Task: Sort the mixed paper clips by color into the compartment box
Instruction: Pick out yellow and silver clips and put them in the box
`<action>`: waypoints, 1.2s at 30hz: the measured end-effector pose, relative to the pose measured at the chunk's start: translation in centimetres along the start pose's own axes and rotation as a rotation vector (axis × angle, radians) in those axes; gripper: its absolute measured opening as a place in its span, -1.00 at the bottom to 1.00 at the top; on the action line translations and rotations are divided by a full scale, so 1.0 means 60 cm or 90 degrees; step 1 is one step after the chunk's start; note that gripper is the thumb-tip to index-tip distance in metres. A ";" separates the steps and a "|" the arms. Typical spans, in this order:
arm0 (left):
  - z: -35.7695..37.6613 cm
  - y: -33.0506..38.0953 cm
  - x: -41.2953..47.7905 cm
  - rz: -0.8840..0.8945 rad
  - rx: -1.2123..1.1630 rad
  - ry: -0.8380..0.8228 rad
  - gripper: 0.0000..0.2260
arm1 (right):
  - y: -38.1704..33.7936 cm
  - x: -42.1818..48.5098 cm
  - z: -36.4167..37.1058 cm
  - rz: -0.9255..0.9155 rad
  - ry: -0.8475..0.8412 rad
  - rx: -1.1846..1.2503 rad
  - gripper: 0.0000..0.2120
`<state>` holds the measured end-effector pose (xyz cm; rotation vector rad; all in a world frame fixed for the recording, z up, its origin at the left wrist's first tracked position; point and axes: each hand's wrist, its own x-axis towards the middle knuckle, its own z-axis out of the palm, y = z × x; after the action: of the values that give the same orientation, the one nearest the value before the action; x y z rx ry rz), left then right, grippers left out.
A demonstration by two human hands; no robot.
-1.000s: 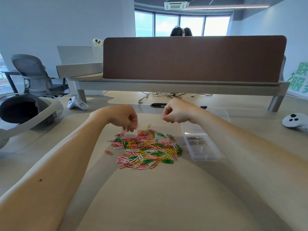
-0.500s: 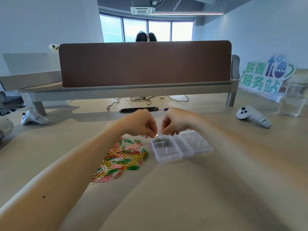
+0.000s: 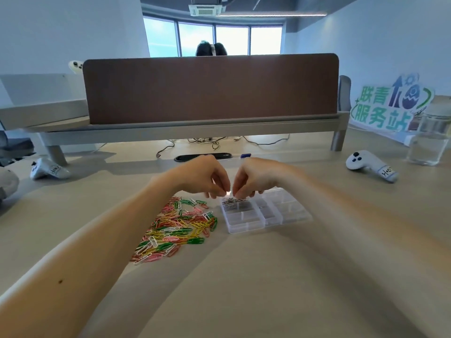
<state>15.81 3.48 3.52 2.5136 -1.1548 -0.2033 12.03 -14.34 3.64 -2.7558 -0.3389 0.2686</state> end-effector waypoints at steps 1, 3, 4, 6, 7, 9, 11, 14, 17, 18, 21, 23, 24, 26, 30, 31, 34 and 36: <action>-0.007 -0.004 -0.005 -0.007 -0.009 0.010 -0.88 | -0.003 0.001 0.000 -0.001 -0.001 -0.003 -0.88; -0.022 -0.017 -0.018 -0.026 -0.004 0.022 -0.89 | -0.009 0.002 0.002 -0.004 0.002 -0.006 -0.87; -0.029 -0.026 -0.027 -0.039 0.003 0.025 -0.90 | -0.014 0.004 0.003 -0.011 0.011 -0.001 -0.87; -0.042 -0.042 -0.045 -0.073 0.019 0.021 -0.93 | -0.025 0.006 0.006 -0.036 0.029 0.017 -0.90; -0.047 -0.048 -0.053 -0.093 0.027 0.007 -0.94 | -0.032 0.007 0.008 -0.051 0.031 0.025 -0.90; -0.056 -0.059 -0.074 -0.144 0.039 -0.047 -0.92 | -0.053 0.011 0.015 -0.084 0.017 0.023 -0.89; -0.057 -0.069 -0.092 -0.188 0.066 -0.101 -0.80 | -0.074 0.018 0.025 -0.107 0.002 0.013 -0.88; -0.044 -0.079 -0.109 -0.223 0.097 -0.137 -0.62 | -0.099 0.031 0.041 -0.125 -0.010 -0.027 -0.78; -0.033 -0.084 -0.121 -0.235 0.090 -0.151 -0.65 | -0.119 0.041 0.055 -0.139 -0.015 -0.084 -0.69; -0.034 -0.086 -0.125 -0.236 0.086 -0.150 -0.71 | -0.124 0.044 0.059 -0.145 -0.012 -0.091 -0.70; -0.041 -0.091 -0.134 -0.243 0.089 -0.176 -0.81 | -0.137 0.056 0.067 -0.153 0.019 -0.112 -0.77; -0.044 -0.094 -0.138 -0.248 0.093 -0.180 -0.82 | -0.145 0.066 0.073 -0.138 0.036 -0.116 -0.78; -0.044 -0.096 -0.140 -0.250 0.094 -0.174 -0.83 | -0.149 0.070 0.076 -0.127 0.034 -0.119 -0.78; -0.043 -0.097 -0.142 -0.252 0.094 -0.159 -0.85 | -0.156 0.074 0.083 -0.114 0.019 -0.130 -0.79; -0.039 -0.103 -0.147 -0.250 0.097 -0.131 -0.86 | -0.167 0.079 0.090 -0.115 0.000 -0.137 -0.85; -0.038 -0.104 -0.148 -0.248 0.098 -0.129 -0.85 | -0.169 0.080 0.090 -0.113 -0.006 -0.138 -0.87; -0.036 -0.103 -0.149 -0.244 0.094 -0.124 -0.83 | -0.170 0.081 0.093 -0.111 -0.022 -0.143 -0.89; -0.036 -0.100 -0.148 -0.236 0.086 -0.113 -0.82 | -0.167 0.081 0.094 -0.114 -0.022 -0.133 -0.89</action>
<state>14.80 14.39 3.02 2.8638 -0.7723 -0.4660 13.37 -2.12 1.40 -2.9010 -0.6533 0.2473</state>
